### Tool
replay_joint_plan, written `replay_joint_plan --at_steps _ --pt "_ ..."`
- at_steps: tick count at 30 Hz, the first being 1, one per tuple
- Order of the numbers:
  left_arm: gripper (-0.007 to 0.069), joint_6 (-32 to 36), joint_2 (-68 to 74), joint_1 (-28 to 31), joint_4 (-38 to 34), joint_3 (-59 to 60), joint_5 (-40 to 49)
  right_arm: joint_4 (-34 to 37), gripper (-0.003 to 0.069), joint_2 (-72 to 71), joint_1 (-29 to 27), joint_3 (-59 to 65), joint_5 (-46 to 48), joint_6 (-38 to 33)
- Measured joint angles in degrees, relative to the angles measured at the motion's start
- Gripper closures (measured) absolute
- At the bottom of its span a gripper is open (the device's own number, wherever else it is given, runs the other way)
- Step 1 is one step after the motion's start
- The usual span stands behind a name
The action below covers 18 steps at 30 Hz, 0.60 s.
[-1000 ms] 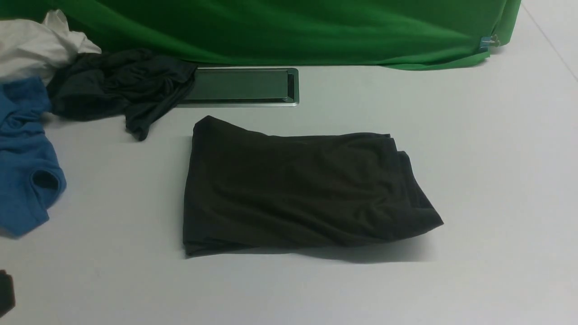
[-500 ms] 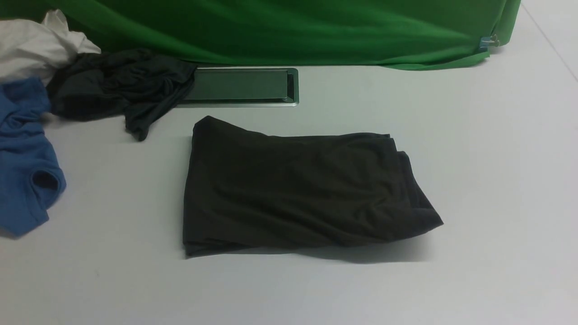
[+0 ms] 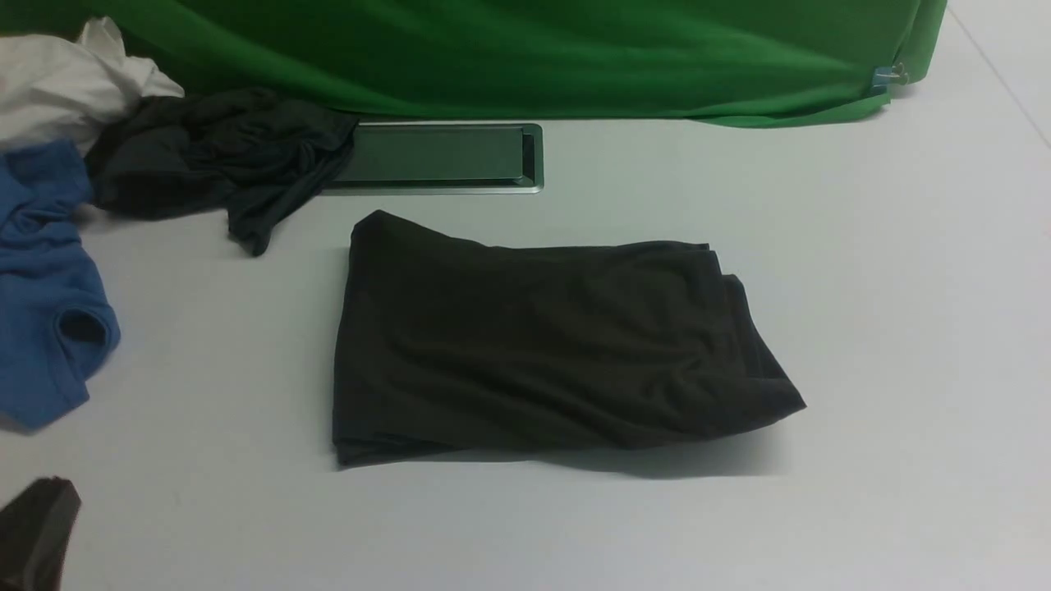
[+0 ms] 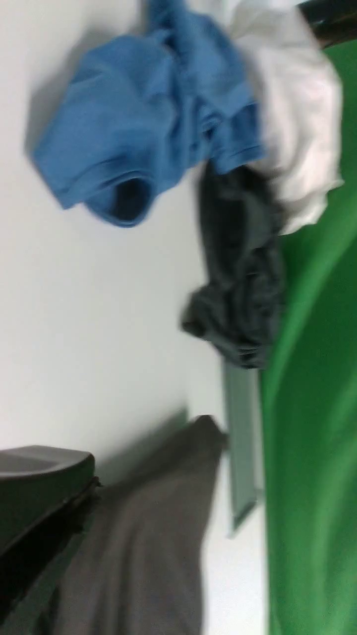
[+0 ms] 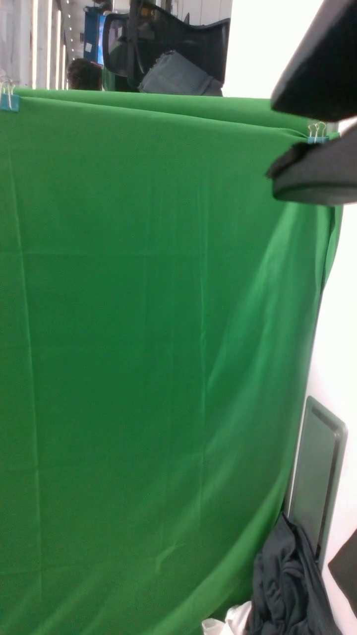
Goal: Fold a long-sleeved shirt on a white desktop.
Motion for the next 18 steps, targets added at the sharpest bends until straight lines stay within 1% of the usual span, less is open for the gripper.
replay_joint_plan --at_steps 18 --pt "0.0608 0.0 -0.2 0.0 0.1 0.1 0.0 0.0 0.0440 0.0 0.0 0.0 0.0 0.0"
